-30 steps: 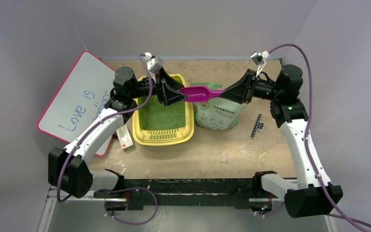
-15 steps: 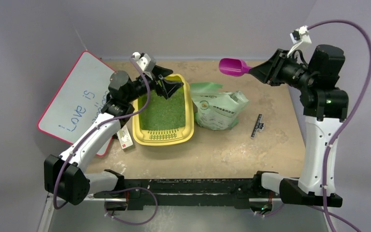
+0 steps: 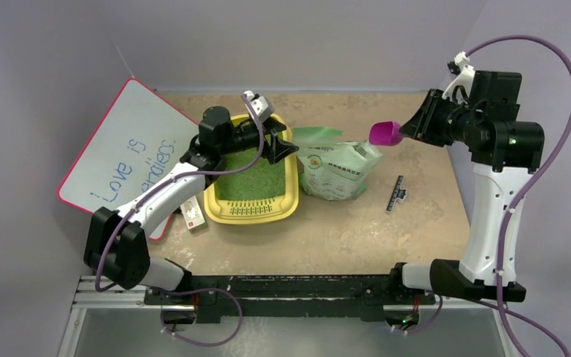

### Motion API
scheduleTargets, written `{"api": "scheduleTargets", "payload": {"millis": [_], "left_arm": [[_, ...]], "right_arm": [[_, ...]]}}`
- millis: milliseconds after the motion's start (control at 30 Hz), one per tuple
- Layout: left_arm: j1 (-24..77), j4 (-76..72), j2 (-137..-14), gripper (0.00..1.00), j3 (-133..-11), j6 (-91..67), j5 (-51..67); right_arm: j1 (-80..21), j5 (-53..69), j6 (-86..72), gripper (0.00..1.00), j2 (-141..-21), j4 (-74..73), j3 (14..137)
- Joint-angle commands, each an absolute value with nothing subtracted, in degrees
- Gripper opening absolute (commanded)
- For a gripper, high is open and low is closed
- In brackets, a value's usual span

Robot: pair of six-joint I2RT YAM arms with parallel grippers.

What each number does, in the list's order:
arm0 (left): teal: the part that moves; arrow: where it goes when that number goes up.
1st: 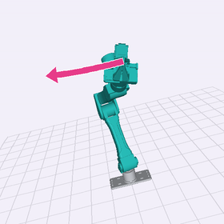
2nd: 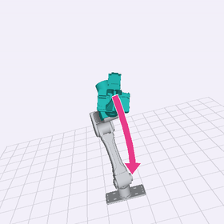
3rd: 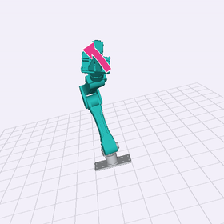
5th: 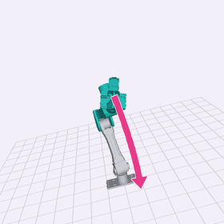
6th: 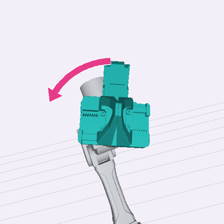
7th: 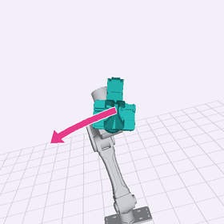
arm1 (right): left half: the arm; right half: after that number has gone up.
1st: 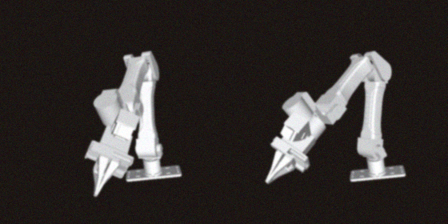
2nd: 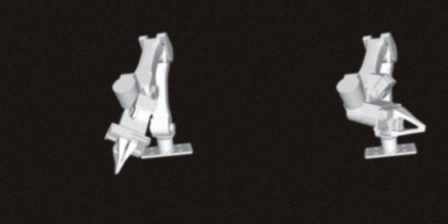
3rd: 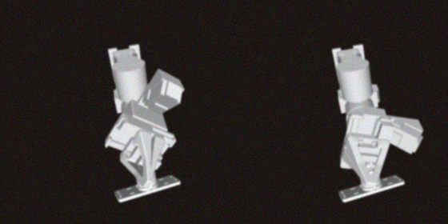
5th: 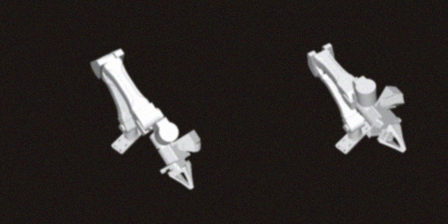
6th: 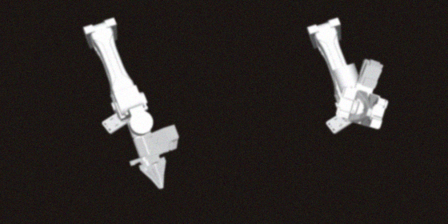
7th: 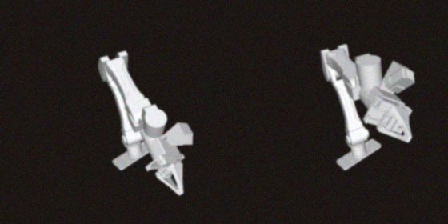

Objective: Fill the litter box with clean litter
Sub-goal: 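Scoop the cat litter from the cat litter bag.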

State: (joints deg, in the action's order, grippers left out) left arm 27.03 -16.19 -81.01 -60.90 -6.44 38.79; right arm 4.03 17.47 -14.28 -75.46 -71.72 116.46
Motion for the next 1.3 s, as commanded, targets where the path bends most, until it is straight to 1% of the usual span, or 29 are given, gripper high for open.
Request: {"api": "scheduleTargets", "payload": {"millis": [0,267,467,600,733,833,1067,1267], "left_arm": [[27.39,-16.19,-82.32,0.77,-64.45,-1.91,39.07],[27.51,-17.41,-84.39,0.77,-65.14,-1.31,38.17],[27.90,-17.92,-86.67,0.77,-66.75,-1.20,40.57],[28.48,-15.98,-88.69,0.75,-68.79,-0.27,43.32],[29.07,-13.75,-90.21,0.70,-70.53,2.50,44.03],[29.39,-11.61,-90.82,0.60,-71.38,4.03,44.03],[29.87,-7.95,-91.61,0.26,-71.94,6.01,43.40],[31.11,-6.31,-92.62,0.01,-72.22,7.71,42.83]], "right_arm": [[3.80,15.51,-15.16,0.00,-75.56,-73.90,115.97],[3.55,17.83,-14.50,0.00,-76.61,-73.39,113.98],[1.92,19.22,-13.06,0.00,-78.26,-72.59,110.54],[0.49,20.03,-12.88,0.00,-80.14,-71.49,109.95],[-3.14,18.57,-11.96,0.00,-82.92,-72.51,110.06],[-4.65,15.97,-11.61,0.00,-84.76,-72.69,108.93],[-7.08,12.04,-10.45,0.00,-88.35,-72.37,105.73],[-9.53,10.04,-9.95,0.00,-91.95,-70.07,102.50]]}}
